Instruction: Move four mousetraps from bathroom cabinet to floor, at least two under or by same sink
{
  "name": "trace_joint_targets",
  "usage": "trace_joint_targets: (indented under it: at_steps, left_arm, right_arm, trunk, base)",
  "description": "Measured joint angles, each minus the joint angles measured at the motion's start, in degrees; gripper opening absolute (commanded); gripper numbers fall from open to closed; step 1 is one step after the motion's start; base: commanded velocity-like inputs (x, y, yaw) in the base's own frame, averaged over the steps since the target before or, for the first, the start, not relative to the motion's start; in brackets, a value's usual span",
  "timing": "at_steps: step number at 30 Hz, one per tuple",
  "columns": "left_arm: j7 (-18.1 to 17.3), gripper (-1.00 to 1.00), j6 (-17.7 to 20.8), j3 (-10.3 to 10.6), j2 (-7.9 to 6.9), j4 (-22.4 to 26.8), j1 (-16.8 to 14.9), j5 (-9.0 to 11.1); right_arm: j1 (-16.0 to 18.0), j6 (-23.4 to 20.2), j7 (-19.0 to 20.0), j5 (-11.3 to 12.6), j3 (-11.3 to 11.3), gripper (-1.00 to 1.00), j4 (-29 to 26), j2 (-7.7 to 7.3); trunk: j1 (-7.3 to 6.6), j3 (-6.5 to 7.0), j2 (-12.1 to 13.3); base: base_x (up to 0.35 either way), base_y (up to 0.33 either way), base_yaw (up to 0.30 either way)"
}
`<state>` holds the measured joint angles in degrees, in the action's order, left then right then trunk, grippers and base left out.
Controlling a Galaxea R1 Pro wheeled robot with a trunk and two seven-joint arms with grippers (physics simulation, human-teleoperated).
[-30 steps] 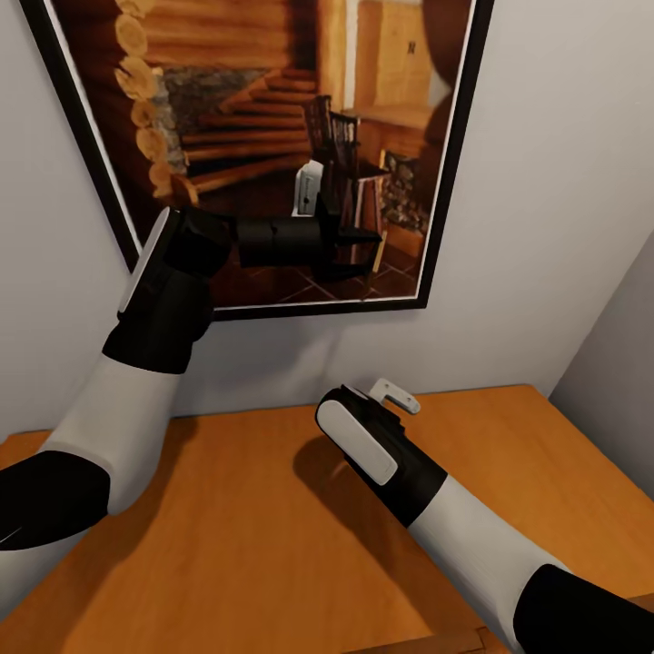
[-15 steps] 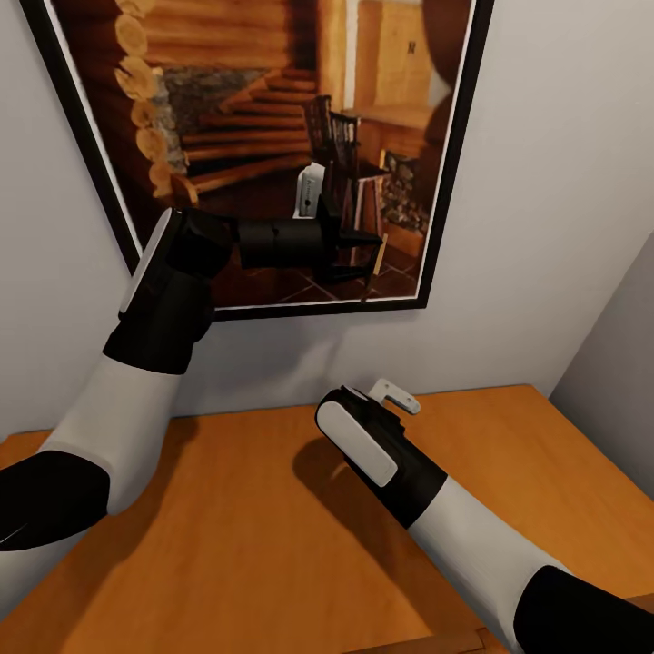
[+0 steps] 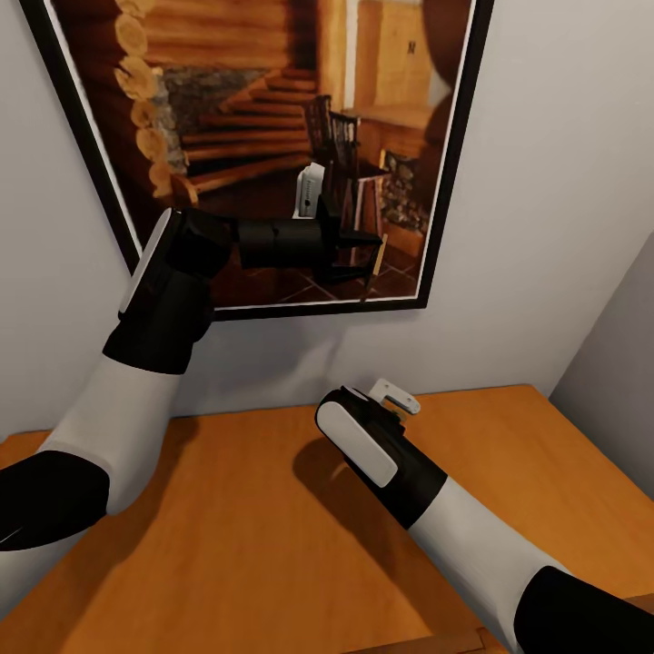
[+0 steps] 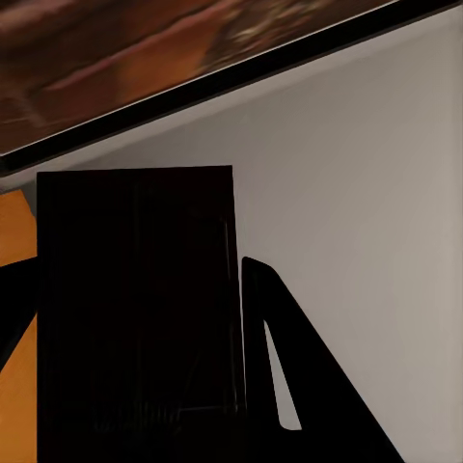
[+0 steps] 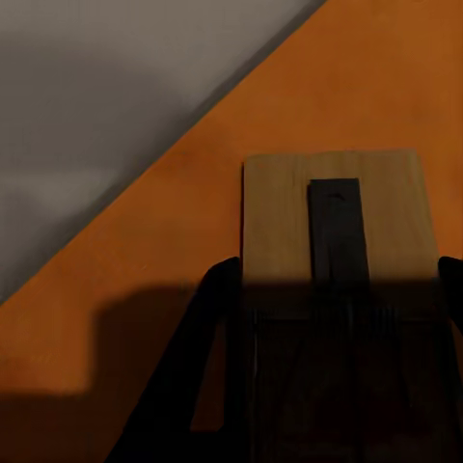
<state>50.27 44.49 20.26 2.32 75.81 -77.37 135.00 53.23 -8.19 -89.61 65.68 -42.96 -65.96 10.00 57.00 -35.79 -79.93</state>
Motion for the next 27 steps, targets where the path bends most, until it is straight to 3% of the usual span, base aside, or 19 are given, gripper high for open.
trace_joint_targets:
  at_steps: [9,10,14,16,27]
  left_arm:
    - [-0.14,-1.00,0.20,0.00,-0.02,0.03,0.00,-0.29]
    - [-0.04,-1.00,0.02,0.07,-0.05,0.11,-0.01,-0.14]
    - [-0.21,-1.00,0.23,0.08,-0.09,0.15,0.00,-0.47]
    - [-0.21,-1.00,0.27,0.07,-0.09,0.16,0.00,-0.47]
    - [-0.23,-1.00,0.32,0.07,-0.10,0.15,0.00,-0.47]
  right_arm:
    - [0.00,-0.37,-0.04,0.51,0.09,-1.00,-0.33,0.00]
    - [-0.03,-0.70,-0.07,1.57,0.19,-1.00,-1.89,0.00]
    - [-0.03,-5.49,-0.06,1.70,0.61,-1.00,-11.20,-0.04]
    - [-0.04,-6.79,-0.05,1.73,1.11,-1.00,-12.86,-0.28]
    - [-0.04,-8.84,-0.04,1.78,2.10,-1.00,-14.15,-0.41]
  trunk:
    - [0.00,0.00,0.00]
    - [0.01,-0.01,0.01]
    - [0.01,-0.01,0.01]
    - [0.01,-0.01,0.01]
    - [0.01,-0.02,0.01]
  base:
    - [0.000,0.000,0.000]
    - [0.000,0.000,0.000]
    - [0.000,0.000,0.000]
    - [0.000,0.000,0.000]
    - [0.000,0.000,0.000]
